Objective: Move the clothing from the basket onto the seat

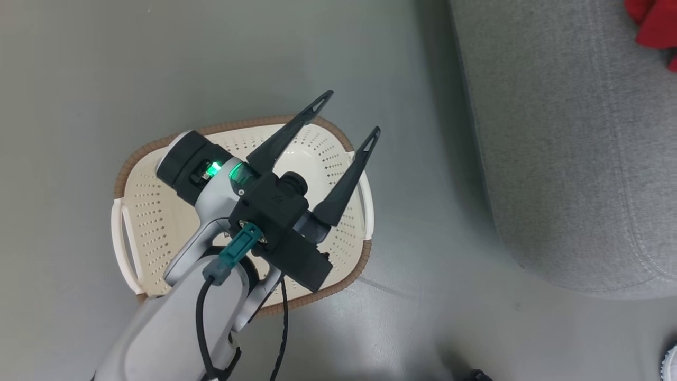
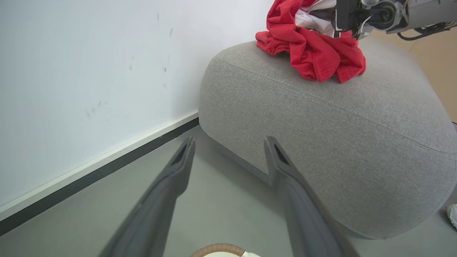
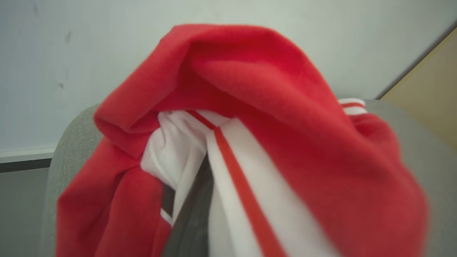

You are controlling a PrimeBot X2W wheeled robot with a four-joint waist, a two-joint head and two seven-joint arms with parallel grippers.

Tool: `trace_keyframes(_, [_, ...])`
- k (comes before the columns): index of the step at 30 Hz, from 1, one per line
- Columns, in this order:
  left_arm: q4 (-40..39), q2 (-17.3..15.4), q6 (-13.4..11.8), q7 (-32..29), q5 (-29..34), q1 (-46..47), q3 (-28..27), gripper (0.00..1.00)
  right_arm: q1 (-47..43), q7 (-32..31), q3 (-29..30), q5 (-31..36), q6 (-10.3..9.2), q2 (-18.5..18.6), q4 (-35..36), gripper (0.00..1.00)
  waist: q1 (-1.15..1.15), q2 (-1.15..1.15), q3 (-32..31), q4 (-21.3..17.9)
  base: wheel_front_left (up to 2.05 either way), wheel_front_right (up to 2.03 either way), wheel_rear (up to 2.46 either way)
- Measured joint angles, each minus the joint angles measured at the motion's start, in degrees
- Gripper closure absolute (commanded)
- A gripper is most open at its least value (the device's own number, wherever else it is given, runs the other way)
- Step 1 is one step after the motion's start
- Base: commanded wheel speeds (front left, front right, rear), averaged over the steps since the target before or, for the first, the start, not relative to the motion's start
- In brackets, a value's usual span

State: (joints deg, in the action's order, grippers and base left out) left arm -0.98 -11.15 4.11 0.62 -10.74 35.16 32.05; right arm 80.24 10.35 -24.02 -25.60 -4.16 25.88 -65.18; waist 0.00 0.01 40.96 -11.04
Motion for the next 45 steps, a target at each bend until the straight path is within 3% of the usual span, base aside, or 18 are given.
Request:
trace_keyframes(1, [0.3,-0.1,0.0,0.0,0.0,0.0,0.0,0.0,-0.1,0.4,-0.2,0.0,0.23,-0.4,-0.1,0.0,0.0,0.0,-0.2,-0.2,0.0,0.0,0.0])
trace_keyframes(13, [5.3,-0.8,0.4,2.8,-1.3,-2.0,-1.2,0.0,-5.4,2.9,-0.5,-0.6,3.46,-3.4,-3.1,0.0,0.0,-0.01,-5.1,-3.8,0.0,0.0,0.0])
trace_keyframes(30, [11.5,1.5,0.5,6.8,-6.3,-7.1,-1.4,0.0,-12.9,3.9,-3.0,0.1,7.65,-5.9,-4.7,0.0,-0.01,-0.02,-17.3,-8.2,0.0,0.0,0.0])
trace_keyframes(45, [17.2,2.6,-0.7,10.9,-11.0,-17.1,-4.3,0.0,-18.2,3.9,-6.0,1.5,10.05,-8.9,-3.5,0.0,-0.02,-0.02,-30.1,-7.9,0.0,0.0,0.0])
